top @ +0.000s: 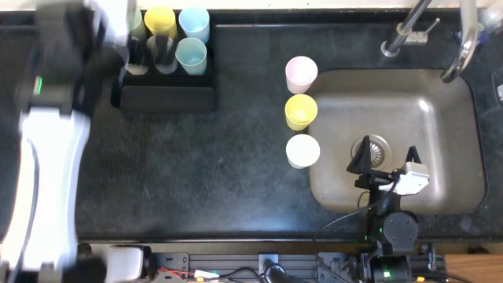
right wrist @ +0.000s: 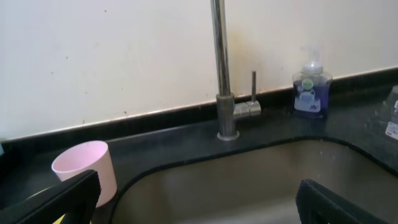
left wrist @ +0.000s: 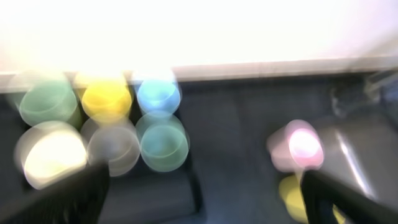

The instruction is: Store Cups

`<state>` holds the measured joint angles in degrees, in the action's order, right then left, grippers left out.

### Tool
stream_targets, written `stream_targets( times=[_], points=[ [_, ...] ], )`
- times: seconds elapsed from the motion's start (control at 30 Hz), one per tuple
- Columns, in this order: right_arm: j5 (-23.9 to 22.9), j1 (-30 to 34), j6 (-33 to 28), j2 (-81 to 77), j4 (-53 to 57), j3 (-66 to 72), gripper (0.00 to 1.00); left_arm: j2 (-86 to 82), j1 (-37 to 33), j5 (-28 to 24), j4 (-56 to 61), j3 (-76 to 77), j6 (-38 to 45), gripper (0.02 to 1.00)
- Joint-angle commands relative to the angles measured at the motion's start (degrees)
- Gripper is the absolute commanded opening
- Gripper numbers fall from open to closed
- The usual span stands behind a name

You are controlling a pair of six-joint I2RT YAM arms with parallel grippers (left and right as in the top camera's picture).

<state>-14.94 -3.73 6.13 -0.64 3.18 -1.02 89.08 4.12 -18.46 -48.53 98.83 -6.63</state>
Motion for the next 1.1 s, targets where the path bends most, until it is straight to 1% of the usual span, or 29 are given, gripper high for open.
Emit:
stream_targets(
  times=[0.03, 0.07, 0.13, 0.23, 0.3, 0.5, 0.97, 1.1],
  points=[
    [0.09, 0.33, -0.15, 0.44, -0.26, 0.76, 0.998, 26.69, 11.93, 2.36, -15.43, 36.68, -8.74, 1.0],
    [0.09, 0.33, -0.13, 0.44, -0.26, 0.76, 0.998, 33.2, 15.41, 3.96, -19.08, 44.24, -11.8, 1.0],
    [0.09, 0.33, -0.15, 0.44, -0.24, 0.76, 0.998, 39.5, 19.23, 5.16, -22.53, 50.05, -13.42, 1.0],
    [0.09, 0.33, -0.13, 0.44, -0.24, 0.76, 0.996, 45.35, 23.34, 6.78, -24.0, 52.76, -15.06, 1.0],
    [0.09, 0.33, -0.13, 0.44, -0.26, 0.76, 0.996, 47.28, 24.87, 7.96, -24.02, 52.76, -16.22, 1.0],
    [0.09, 0.33, -0.13, 0.44, -0.26, 0.76, 0.998, 51.32, 25.68, 8.26, -24.3, 52.76, -18.14, 0.998],
    [0.09, 0.33, -0.13, 0.44, -0.26, 0.76, 0.998, 55.82, 26.75, 8.31, -27.65, 52.74, -17.86, 1.0],
    [0.09, 0.33, -0.13, 0.44, -0.26, 0.76, 0.996, 55.87, 27.39, 9.62, -27.69, 52.74, -17.9, 0.998]
  ],
)
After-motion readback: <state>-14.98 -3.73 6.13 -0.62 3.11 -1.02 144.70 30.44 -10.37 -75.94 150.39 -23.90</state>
